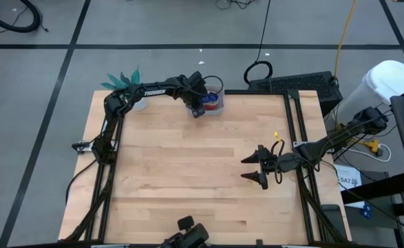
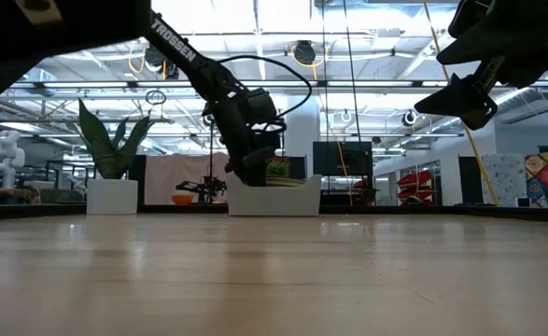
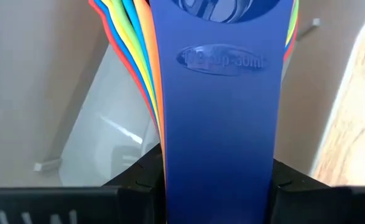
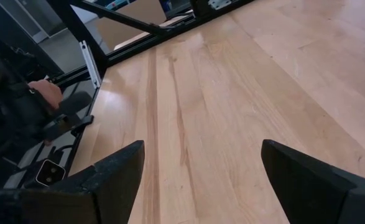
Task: Nest measuring cups in basket
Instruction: Put the nested measuring cups into the gray bin
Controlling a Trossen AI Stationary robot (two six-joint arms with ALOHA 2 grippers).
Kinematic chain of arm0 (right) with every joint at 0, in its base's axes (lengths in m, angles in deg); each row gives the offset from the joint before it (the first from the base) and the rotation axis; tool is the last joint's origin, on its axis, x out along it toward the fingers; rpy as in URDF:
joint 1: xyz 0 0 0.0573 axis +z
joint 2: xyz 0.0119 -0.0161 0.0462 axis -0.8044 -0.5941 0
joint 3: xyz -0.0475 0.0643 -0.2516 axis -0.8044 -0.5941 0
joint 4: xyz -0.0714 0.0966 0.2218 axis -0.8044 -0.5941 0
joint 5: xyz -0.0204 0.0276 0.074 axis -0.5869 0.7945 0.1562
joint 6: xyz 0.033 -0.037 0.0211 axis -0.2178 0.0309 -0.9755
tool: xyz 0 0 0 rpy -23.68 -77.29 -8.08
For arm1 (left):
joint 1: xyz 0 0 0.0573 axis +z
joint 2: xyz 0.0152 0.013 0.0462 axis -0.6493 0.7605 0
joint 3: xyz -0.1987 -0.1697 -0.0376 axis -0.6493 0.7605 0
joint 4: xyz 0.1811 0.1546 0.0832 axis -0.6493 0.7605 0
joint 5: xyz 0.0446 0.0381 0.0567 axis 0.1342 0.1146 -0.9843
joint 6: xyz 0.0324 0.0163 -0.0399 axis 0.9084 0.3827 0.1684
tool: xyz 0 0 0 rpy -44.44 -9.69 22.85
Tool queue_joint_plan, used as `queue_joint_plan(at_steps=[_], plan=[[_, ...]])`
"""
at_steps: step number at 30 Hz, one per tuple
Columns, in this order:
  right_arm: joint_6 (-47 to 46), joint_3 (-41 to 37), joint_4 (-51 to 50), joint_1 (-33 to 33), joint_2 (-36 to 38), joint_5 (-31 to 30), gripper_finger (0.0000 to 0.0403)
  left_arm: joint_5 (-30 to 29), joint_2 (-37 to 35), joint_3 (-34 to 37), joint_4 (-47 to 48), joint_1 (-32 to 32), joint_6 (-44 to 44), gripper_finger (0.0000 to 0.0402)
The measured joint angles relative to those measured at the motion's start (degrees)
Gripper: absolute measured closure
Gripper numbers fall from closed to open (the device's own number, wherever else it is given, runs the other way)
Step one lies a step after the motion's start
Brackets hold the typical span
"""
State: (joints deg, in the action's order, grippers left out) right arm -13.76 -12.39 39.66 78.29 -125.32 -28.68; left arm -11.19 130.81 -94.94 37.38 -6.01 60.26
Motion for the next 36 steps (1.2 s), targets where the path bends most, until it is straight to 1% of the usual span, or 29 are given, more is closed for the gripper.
queue_joint_plan(at_steps=[8,9,10,13,15,17,19,22,32,36], plan=[[-0.07,0.00,0.00,-0.06,0.00,0.00,0.0090,-0.48,0.00,0.00,-0.47,0.37,-1.56,0.0263],[-0.07,0.00,0.00,-0.05,0.00,-0.02,0.0090,-1.02,0.00,0.00,-0.48,0.37,-2.02,0.0257],[-0.07,0.00,0.00,-0.03,0.00,0.00,0.0090,-1.82,0.00,0.00,-0.48,0.37,-2.47,0.0239],[-0.20,0.00,0.00,-0.06,0.00,0.00,0.0090,-2.38,0.00,0.00,-0.66,0.35,-2.87,0.0167],[-0.49,0.00,0.00,-0.06,0.00,0.01,0.0090,-3.16,0.00,0.00,-0.72,0.21,-3.02,0.0129],[-0.51,0.00,0.00,-0.06,0.00,0.00,0.0090,-3.70,0.00,0.00,-0.72,0.11,-3.01,0.0107],[-0.52,0.00,0.00,-0.06,0.00,0.01,0.0090,-3.72,0.00,0.00,-0.70,0.05,-3.02,0.0097],[-0.55,0.00,0.00,-0.06,0.00,0.02,0.0090,-3.78,0.00,0.00,-0.70,-0.24,-2.99,0.0100],[-0.55,0.00,0.00,-0.03,0.00,0.02,0.0090,-3.87,-0.18,0.00,-0.31,-1.70,-2.61,0.0151],[-0.55,0.00,-0.01,-0.03,0.00,0.23,0.0090,-4.21,-1.23,-0.02,-0.03,-2.12,-1.43,0.0154]])
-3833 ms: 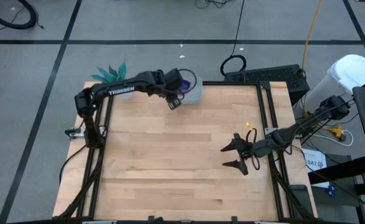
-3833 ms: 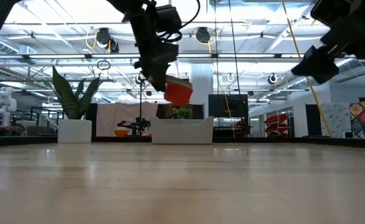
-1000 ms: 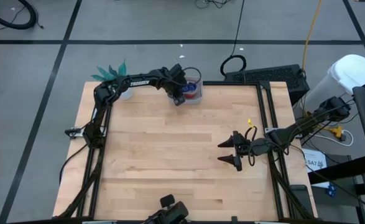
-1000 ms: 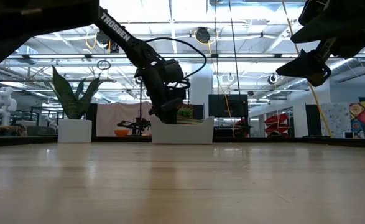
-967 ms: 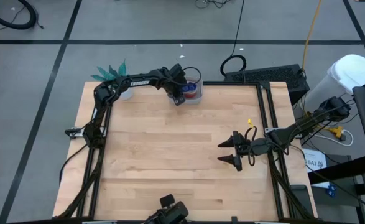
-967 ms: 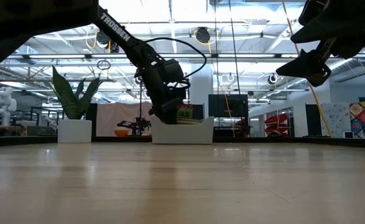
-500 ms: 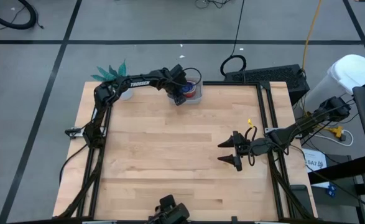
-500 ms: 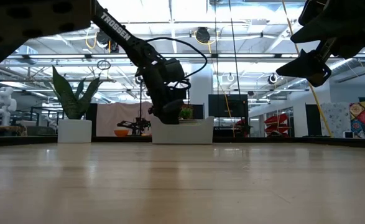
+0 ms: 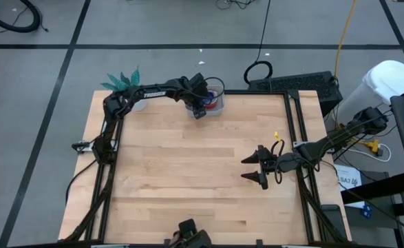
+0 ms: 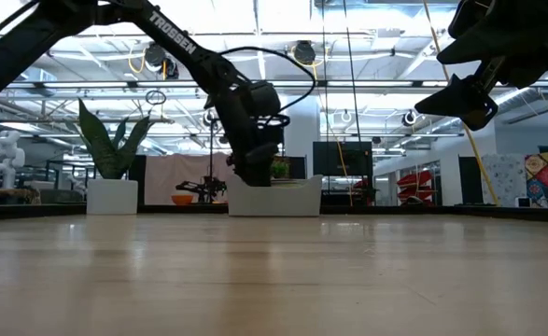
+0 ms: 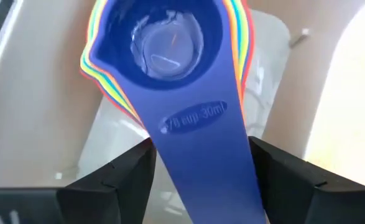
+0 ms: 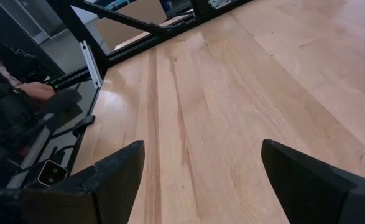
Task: Nest measuring cups in basket
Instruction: Put the nested measuring cups into the gray bin, then adjust the gray bin
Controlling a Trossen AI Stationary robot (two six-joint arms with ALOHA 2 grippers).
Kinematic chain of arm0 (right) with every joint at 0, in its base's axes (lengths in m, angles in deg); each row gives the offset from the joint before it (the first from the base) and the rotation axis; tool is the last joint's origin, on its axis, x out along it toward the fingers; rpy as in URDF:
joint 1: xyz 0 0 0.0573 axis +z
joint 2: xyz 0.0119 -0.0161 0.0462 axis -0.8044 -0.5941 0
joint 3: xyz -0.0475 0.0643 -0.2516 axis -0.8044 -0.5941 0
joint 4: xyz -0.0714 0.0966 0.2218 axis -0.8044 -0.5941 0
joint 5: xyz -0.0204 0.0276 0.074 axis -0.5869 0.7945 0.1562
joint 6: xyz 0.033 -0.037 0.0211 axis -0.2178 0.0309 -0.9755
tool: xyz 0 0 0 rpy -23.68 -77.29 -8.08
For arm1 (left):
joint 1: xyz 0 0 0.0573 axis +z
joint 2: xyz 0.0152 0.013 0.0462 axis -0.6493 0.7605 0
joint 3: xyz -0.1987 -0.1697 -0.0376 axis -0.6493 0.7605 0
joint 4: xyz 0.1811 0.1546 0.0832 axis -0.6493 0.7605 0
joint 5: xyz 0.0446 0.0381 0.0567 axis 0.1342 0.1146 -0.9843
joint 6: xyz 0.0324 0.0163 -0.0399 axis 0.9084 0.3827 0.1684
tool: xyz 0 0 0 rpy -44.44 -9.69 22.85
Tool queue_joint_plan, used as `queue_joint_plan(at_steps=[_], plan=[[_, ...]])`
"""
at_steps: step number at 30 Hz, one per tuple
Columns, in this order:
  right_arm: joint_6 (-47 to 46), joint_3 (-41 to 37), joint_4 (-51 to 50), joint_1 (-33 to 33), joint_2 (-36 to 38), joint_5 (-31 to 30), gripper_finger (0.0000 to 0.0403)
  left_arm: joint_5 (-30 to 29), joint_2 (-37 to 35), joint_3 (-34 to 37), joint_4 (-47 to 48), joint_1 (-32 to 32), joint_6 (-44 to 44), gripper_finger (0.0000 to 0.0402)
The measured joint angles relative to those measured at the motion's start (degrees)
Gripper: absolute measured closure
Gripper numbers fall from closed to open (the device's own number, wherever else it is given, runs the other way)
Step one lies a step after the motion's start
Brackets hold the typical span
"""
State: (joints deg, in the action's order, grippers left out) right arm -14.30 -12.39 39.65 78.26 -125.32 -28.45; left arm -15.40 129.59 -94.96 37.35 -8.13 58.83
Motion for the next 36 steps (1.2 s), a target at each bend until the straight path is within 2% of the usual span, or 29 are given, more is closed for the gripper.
queue_joint_plan(at_steps=[11,15,27,33,36], plan=[[0.15,0.00,0.00,0.01,-0.02,0.03,0.0090,-2.54,-2.97,0.00,0.58,0.02,0.97,0.0082],[0.20,0.00,-0.01,0.02,-0.02,0.05,0.0090,-2.57,-3.88,0.00,0.60,-0.03,0.89,0.0070],[1.62,0.00,0.04,0.02,-0.01,-0.10,0.0090,-4.01,-12.84,0.00,4.31,-2.64,-2.23,0.0106],[2.45,0.00,0.06,0.02,-0.02,-0.17,0.0090,-4.14,-14.86,-0.07,6.63,-11.04,-4.36,0.0125],[2.64,0.00,0.06,0.02,-0.02,-0.19,0.0090,-8.97,-12.66,-0.07,6.68,-15.20,-4.01,0.0139]])
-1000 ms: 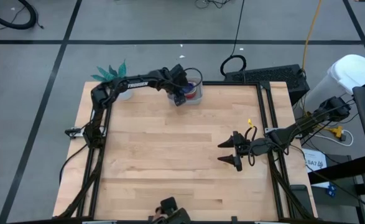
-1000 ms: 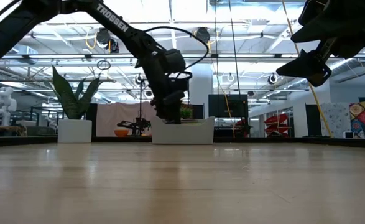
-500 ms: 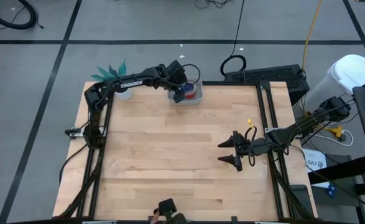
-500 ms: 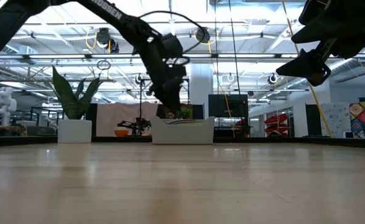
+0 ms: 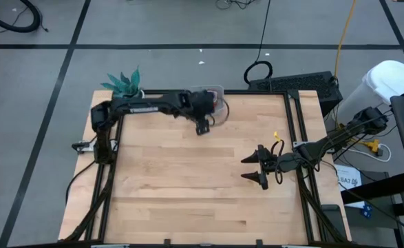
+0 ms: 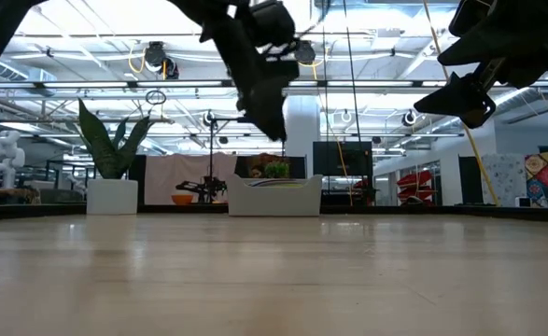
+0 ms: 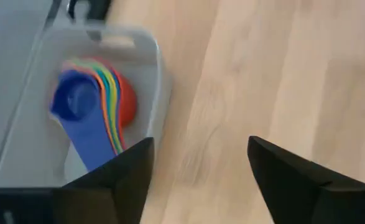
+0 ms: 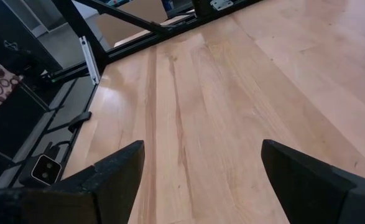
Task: Nest measuring cups in basket
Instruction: Adjust the gray bin
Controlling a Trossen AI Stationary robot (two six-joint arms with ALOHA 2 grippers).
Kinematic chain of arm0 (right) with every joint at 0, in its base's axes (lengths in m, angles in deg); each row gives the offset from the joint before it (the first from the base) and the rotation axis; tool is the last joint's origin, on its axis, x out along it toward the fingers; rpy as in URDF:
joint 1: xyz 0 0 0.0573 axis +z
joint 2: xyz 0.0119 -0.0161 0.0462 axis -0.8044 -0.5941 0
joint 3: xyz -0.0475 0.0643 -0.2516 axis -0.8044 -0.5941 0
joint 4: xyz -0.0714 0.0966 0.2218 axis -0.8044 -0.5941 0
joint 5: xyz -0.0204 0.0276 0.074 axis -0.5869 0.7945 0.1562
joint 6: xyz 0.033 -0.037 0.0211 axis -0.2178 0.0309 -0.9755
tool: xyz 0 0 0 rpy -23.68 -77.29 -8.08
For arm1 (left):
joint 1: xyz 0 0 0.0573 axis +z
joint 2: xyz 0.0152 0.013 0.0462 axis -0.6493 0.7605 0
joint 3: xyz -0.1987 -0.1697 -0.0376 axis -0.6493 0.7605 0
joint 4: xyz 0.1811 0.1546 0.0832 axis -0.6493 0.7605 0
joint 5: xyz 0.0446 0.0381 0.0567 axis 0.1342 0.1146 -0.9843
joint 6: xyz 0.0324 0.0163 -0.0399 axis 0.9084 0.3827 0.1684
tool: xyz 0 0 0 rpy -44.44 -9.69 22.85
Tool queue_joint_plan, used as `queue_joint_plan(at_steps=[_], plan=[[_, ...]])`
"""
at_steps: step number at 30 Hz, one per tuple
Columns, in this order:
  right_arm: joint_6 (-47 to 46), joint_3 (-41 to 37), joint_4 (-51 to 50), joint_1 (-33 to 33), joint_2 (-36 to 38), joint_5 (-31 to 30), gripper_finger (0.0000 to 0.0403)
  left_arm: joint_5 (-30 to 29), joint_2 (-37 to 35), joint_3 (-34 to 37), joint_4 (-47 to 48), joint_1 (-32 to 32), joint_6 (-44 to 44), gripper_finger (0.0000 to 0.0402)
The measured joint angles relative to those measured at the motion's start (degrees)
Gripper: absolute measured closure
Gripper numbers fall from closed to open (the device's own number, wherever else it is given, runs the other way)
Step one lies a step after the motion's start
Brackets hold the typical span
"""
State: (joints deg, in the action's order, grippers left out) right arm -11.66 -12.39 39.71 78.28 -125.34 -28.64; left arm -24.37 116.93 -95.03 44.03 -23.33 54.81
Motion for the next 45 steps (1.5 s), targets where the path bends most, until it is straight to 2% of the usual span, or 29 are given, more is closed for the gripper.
queue_joint_plan(at_steps=[4,6,10,11,21,27,45], plan=[[-0.50,0.00,-0.13,0.16,0.00,0.24,0.0090,-6.66,3.09,0.09,1.49,-2.63,0.48,0.0195],[-0.69,0.00,-0.02,0.48,0.00,0.28,0.0090,-7.25,4.21,0.09,2.53,-2.69,0.48,0.0243],[-0.84,0.00,-0.07,0.90,0.00,0.28,0.0090,-7.77,6.34,0.09,3.74,-1.27,2.18,0.0368],[-0.87,0.00,-0.04,0.88,0.00,0.27,0.0090,-7.81,6.78,0.09,2.98,-0.68,2.58,0.0384],[-1.65,0.00,-0.30,0.87,0.00,0.24,0.0090,-1.69,13.25,0.09,0.48,3.84,3.56,0.0398],[-1.18,0.00,-0.90,0.83,0.00,-0.09,0.0090,-1.01,13.51,0.09,-2.39,3.10,5.03,0.0399],[-1.09,0.00,-1.05,0.83,0.00,-1.18,0.0090,-0.39,13.51,0.09,-5.24,6.72,4.99,0.0398]])
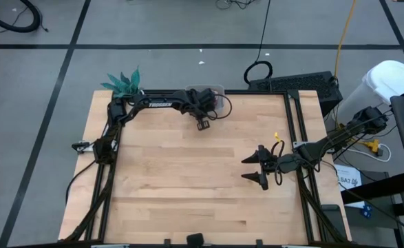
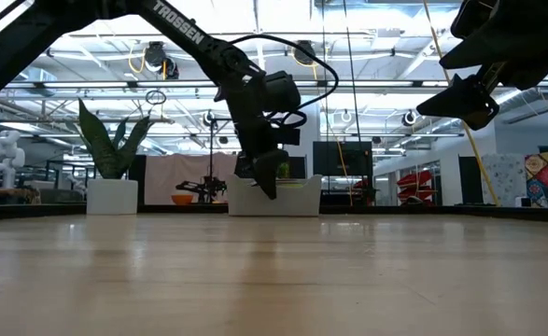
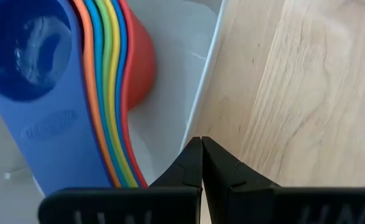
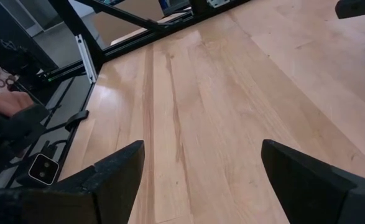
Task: Nest measuring cups in basket
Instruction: Adjust the gray bin, then return to Home Position
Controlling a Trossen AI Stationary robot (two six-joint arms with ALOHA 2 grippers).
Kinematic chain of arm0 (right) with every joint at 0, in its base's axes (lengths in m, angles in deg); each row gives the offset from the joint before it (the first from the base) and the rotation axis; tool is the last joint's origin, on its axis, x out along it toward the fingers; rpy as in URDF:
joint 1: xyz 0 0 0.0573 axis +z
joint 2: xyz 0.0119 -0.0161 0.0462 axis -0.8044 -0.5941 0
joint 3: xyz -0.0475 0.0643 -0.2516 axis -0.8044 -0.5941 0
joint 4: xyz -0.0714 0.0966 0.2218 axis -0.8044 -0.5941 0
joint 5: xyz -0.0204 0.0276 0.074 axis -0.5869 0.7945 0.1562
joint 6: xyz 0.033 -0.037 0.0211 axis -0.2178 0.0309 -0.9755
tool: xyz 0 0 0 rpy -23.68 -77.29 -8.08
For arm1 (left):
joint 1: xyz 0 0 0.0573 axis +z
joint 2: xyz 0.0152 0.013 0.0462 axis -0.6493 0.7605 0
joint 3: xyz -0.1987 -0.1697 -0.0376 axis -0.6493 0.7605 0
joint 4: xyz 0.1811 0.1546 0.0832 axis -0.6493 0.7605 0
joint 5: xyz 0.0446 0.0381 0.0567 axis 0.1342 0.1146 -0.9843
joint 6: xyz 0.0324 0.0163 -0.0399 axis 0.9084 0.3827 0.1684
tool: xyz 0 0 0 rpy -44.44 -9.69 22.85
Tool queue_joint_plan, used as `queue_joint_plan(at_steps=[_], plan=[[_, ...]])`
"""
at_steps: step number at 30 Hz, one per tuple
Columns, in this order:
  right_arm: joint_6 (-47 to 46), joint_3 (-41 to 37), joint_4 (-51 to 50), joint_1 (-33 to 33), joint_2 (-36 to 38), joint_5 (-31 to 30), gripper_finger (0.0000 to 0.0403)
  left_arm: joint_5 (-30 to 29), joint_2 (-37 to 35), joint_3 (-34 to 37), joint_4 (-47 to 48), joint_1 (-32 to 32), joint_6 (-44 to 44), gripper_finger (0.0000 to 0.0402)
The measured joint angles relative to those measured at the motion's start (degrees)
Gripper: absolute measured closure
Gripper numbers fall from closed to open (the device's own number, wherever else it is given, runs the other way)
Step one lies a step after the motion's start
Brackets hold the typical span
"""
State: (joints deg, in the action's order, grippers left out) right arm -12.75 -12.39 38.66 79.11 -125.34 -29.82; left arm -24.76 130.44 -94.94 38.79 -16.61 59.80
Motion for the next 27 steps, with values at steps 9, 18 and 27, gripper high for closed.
queue_joint_plan(at_steps=[9,18,27], plan=[[-0.02,0.00,0.01,0.00,0.00,-0.04,0.0090,0.21,0.00,0.00,-1.39,-0.08,-1.08,0.0397],[-0.43,0.00,0.02,0.00,0.00,-0.03,0.0090,0.27,-0.18,0.00,-0.52,-2.30,-3.02,0.0397],[3.17,0.00,0.00,0.00,0.02,-0.49,0.0090,-0.12,-8.56,0.00,6.13,-9.39,-4.50,0.0398]])
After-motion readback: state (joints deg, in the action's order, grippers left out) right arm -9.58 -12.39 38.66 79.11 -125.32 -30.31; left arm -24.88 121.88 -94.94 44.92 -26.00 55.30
